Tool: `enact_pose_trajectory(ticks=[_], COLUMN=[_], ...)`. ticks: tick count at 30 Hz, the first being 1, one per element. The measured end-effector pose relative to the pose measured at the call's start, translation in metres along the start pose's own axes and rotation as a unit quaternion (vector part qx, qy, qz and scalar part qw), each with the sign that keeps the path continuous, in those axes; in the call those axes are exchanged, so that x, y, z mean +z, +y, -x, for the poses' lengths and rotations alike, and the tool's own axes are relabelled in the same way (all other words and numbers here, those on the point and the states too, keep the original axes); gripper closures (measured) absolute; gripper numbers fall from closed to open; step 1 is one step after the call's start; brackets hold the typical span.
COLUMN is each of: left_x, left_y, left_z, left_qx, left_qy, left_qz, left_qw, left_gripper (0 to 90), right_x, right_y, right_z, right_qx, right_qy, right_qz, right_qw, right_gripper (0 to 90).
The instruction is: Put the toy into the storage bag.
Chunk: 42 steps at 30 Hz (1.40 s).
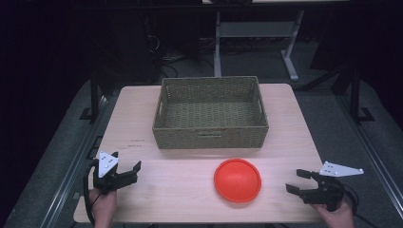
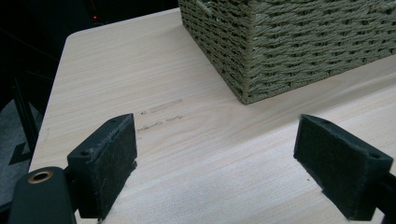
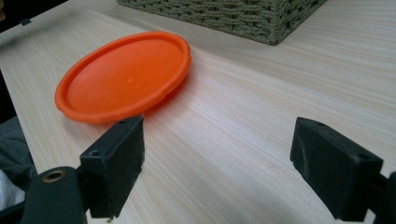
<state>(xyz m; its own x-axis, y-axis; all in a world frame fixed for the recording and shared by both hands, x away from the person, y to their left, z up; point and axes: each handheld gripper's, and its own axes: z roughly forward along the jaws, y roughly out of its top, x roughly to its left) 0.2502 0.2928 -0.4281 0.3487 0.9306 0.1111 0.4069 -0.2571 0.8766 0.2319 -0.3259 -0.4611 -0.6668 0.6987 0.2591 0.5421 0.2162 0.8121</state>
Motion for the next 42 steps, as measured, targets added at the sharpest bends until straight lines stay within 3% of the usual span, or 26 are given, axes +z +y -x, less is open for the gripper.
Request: enact_pose_trajectory(ticks=[12,22,35,42], left_x=[0.002,0.000,0.001,0.001], left_y=[0.000,-0.001,-0.001,-0.001], left_z=[0.002,0.002,0.001,0.000], left_qx=[0.003,0.004,0.002,0.003], left_qy=[-0.008,-0.004,-0.004,-0.002], left_qz=[-0.004,-0.001,-0.002,-0.002], left_qw=[1.0000,1.0000,1.0000,1.0000], left_gripper=[12.8,12.8,12.8,12.8], right_x=[0.010,0.028,0.056,0.074], right_y=[0.023,0.042,0.068,0.082], right_z=[-0.007,-0.023,-0.035,-0.041], right_qx=[-0.006,-0.027,-0.055,-0.066], right_qy=[0.011,0.027,0.050,0.060], right_qz=[-0.009,-0.047,-0.077,-0.105], right_qw=[0.9999,0.9982,0.9943,0.9905], right_gripper=[16.7,16.3,16.4,17.5])
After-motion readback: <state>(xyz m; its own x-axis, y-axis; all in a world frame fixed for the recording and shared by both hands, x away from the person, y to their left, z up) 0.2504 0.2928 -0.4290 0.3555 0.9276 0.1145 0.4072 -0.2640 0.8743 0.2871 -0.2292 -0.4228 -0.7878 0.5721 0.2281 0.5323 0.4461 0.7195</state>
